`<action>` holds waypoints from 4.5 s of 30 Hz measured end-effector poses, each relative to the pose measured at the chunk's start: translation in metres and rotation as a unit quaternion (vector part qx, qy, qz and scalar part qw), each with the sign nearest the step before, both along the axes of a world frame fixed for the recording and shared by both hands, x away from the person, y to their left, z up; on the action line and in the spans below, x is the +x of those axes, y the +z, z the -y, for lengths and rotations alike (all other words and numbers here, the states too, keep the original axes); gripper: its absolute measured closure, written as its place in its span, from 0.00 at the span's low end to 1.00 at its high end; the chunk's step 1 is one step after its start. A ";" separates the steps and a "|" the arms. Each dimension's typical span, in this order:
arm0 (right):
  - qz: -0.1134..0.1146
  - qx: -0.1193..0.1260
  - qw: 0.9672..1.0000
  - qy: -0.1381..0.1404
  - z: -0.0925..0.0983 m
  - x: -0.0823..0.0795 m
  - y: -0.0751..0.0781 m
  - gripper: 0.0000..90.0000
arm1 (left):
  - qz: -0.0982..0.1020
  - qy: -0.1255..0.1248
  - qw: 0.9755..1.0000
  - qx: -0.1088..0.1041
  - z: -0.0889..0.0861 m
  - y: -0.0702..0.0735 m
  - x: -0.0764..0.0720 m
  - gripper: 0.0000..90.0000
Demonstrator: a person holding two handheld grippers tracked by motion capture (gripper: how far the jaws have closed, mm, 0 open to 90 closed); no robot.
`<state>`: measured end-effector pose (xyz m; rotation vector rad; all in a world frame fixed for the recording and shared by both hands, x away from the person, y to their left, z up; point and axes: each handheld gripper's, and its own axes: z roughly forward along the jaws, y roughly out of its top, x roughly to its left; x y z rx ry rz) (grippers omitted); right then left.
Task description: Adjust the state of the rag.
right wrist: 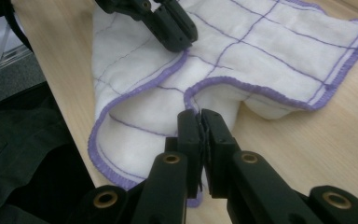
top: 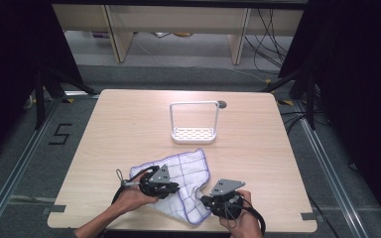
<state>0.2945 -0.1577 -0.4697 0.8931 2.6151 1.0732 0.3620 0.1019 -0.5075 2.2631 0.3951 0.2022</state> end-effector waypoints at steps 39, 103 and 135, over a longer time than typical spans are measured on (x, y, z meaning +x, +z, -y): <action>0.003 0.014 0.998 -0.069 0.015 0.064 0.028 0.51 | -0.085 0.143 0.981 -0.102 -0.109 0.008 -0.048 0.39; -0.001 -0.063 0.986 -0.155 0.027 0.179 -0.020 0.58 | -0.030 0.245 0.969 0.003 -0.067 -0.004 0.110 0.51; 0.038 -0.008 0.993 -0.111 0.025 0.163 0.009 0.97 | -0.008 0.199 0.977 -0.080 -0.073 0.024 0.097 0.95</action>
